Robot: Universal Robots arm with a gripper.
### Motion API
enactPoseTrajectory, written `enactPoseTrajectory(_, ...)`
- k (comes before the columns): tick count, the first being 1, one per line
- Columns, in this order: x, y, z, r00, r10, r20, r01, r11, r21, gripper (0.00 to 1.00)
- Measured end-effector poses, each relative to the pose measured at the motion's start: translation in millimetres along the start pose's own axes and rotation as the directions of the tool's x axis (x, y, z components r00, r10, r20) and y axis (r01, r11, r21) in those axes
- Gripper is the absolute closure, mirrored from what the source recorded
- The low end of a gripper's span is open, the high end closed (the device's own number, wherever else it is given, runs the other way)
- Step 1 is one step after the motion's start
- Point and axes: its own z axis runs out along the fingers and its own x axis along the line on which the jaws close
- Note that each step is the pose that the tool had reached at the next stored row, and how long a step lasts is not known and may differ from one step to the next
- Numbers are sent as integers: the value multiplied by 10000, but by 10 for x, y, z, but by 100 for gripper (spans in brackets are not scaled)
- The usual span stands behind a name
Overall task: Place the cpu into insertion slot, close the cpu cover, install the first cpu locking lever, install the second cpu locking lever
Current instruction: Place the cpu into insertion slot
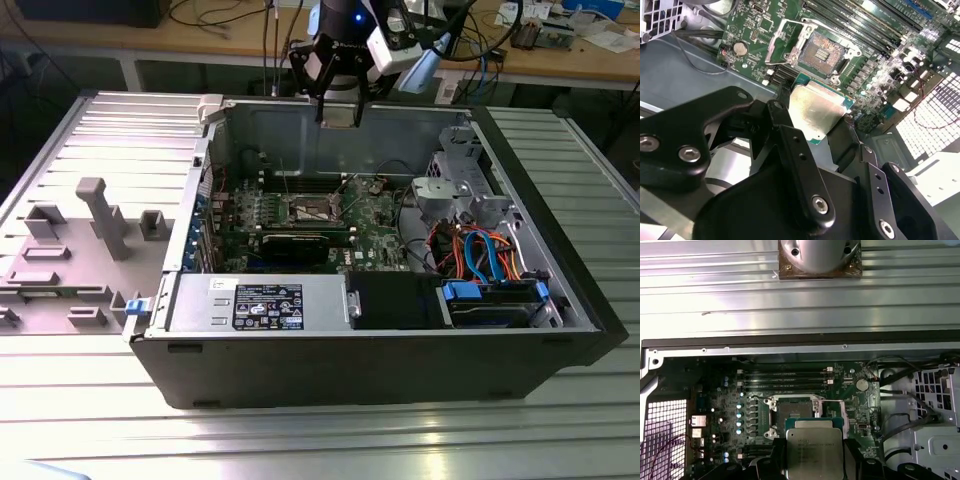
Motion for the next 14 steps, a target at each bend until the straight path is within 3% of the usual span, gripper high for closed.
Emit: enactPoseTrajectory(14,5,-22,42,10000,0,-1,0,10000,2,45)
